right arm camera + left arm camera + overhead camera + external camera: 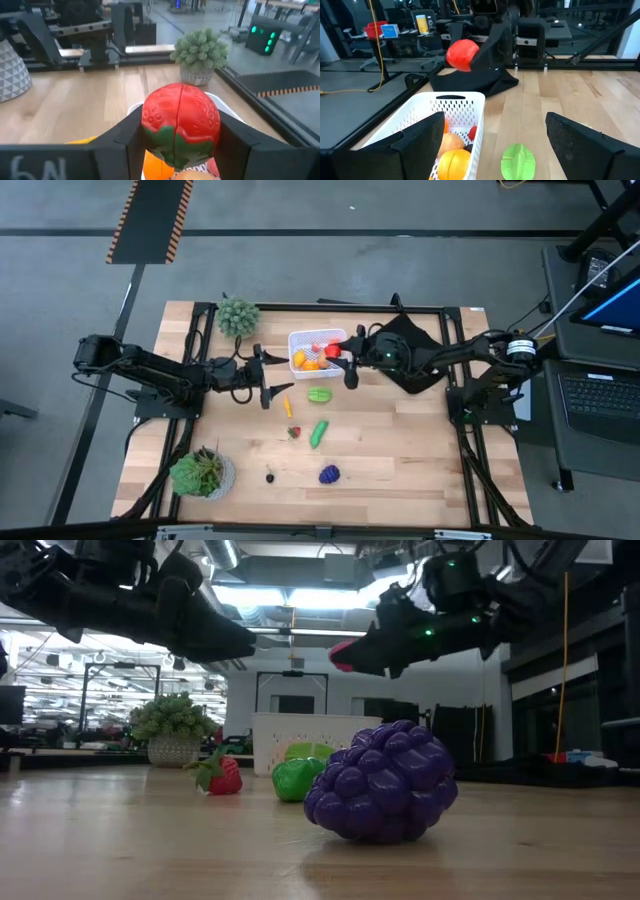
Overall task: Pick and placing Produce into tupperware
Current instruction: Put the right strawberry into the white bin
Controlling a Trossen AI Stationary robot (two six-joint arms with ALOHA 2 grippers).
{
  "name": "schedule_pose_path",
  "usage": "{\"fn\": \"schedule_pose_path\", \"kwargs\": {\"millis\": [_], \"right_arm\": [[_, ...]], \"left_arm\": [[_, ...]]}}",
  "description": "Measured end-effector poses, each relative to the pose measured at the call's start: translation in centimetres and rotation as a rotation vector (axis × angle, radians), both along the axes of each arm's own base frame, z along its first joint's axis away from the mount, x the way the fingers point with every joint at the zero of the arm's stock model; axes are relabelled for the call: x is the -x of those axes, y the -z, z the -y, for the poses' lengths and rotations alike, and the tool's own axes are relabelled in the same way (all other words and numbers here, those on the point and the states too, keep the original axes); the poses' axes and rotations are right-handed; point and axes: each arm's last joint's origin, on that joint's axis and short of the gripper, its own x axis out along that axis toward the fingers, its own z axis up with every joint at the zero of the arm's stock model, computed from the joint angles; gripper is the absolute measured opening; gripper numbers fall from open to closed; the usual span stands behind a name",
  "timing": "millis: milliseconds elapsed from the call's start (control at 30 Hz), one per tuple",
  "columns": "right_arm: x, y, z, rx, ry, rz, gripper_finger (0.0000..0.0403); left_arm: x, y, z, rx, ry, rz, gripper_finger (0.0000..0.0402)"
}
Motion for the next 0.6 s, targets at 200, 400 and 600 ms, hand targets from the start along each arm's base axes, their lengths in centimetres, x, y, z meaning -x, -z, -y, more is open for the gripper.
{"fn": "schedule_pose_path", "kwargs": {"millis": [200,400,600], "right_arm": [[-2.0,-1.7,0.5,-0.014,-0.012,-0.217,0.0178],[-3.8,-3.8,1.4,0.003,-0.019,-0.308,0.0178],[-6.0,-3.4,3.7,-0.041,-0.030,-0.455,0.0177]], "left_arm": [[0.0,0.0,0.0,0.002,0.012,0.000,0.0339],[0.0,0.1,0.0,0.003,0.013,-0.005,0.0339],[0.0,0.2,0.0,0.004,0.013,-0.025,0.0339]]}}
